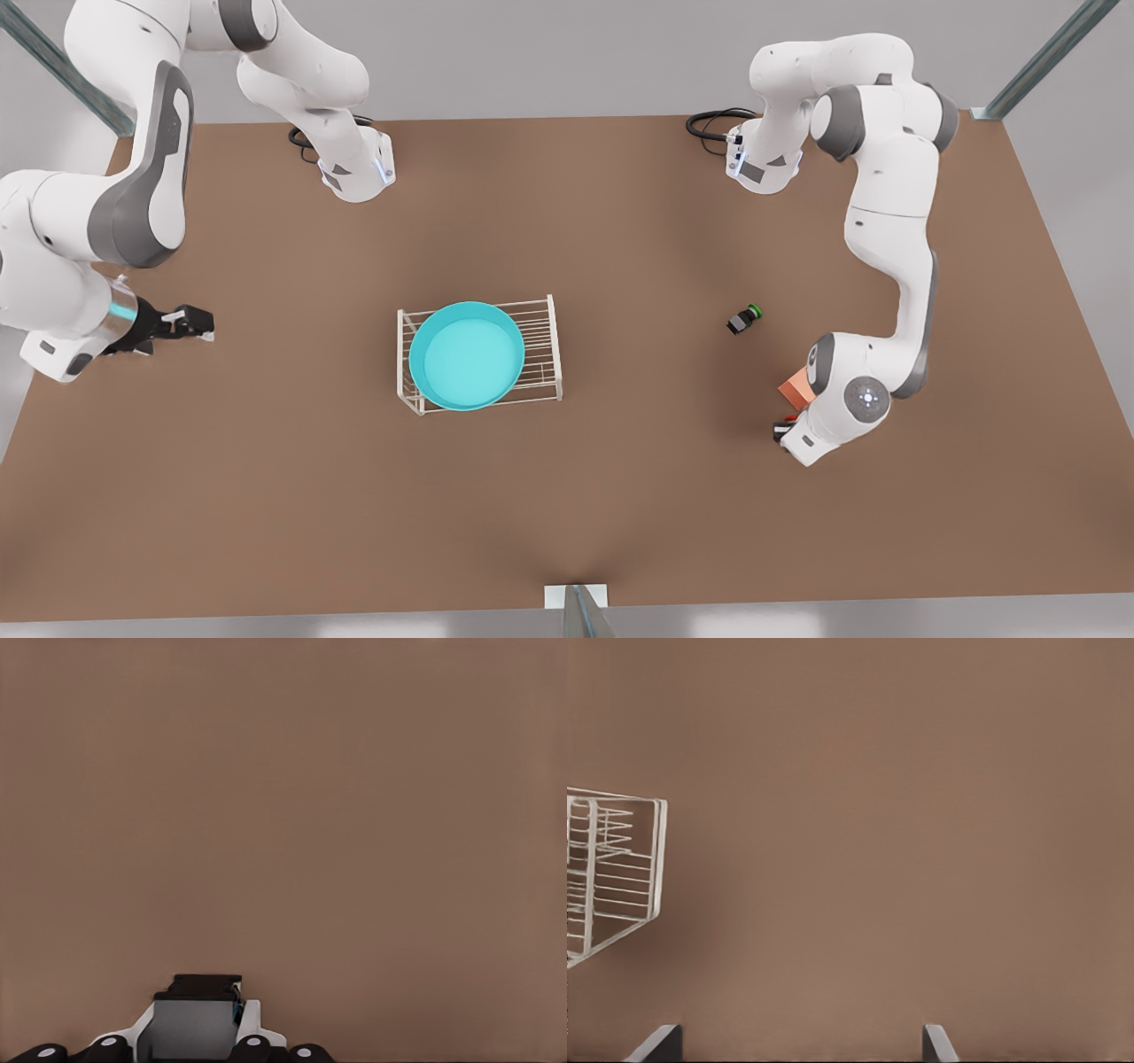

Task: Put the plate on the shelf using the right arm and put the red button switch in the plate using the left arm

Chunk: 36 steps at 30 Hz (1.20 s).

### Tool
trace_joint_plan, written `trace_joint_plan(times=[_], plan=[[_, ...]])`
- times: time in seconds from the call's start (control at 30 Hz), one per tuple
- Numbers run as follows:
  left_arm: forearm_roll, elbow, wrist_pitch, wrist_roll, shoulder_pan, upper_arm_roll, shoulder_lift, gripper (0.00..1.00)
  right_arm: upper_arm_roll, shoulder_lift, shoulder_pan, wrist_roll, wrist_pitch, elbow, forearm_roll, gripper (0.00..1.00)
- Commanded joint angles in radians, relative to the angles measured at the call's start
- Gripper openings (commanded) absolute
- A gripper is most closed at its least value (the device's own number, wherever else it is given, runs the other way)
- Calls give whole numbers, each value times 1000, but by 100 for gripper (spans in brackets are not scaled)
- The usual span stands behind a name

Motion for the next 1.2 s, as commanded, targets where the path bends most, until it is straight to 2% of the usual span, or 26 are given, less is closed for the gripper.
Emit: trace_joint_plan(times=[0.0,0.2,0.33,0.43,0.53,0.57,0.63,0.7,0.9,1.03,1.07,1.1,1.17], plan=[[-18,0,-52,-191,-26,-1,-23,41,0,-19,0,41,-75,-13,-16,100],[-130,3,-253,-576,-215,-4,-149,41,0,-30,1,64,-75,-15,-17,100],[-128,170,-481,-918,-355,-39,-136,41,-8,-16,24,61,-75,-16,-20,100],[-136,325,-621,-1112,-525,-40,-101,41,-8,-7,23,59,-75,-23,-17,100],[-164,426,-629,-1198,-548,-74,-72,41,-8,-1,27,59,-70,-18,-17,100],[-164,520,-627,-1233,-594,-73,-26,41,-6,1,27,58,-69,-16,-14,100],[-164,608,-547,-1261,-654,-73,54,41,-6,1,27,58,-69,-18,-14,100],[-175,637,-406,-1274,-674,-73,101,41,-6,1,26,58,-69,-21,-13,100],[-233,681,-198,-1307,-686,-70,166,41,-6,1,24,58,-72,-26,-10,100],[-259,681,-172,-1336,-694,-71,172,43,-6,1,24,58,-70,-26,-8,100],[-259,681,-172,-1344,-695,-71,172,65,-6,1,24,58,-69,-26,-8,100],[-259,681,-175,-1342,-695,-71,172,100,-6,1,23,58,-69,-27,-8,100],[-259,681,-185,-1347,-694,-71,167,100,-6,2,20,58,-67,-26,-8,100]])
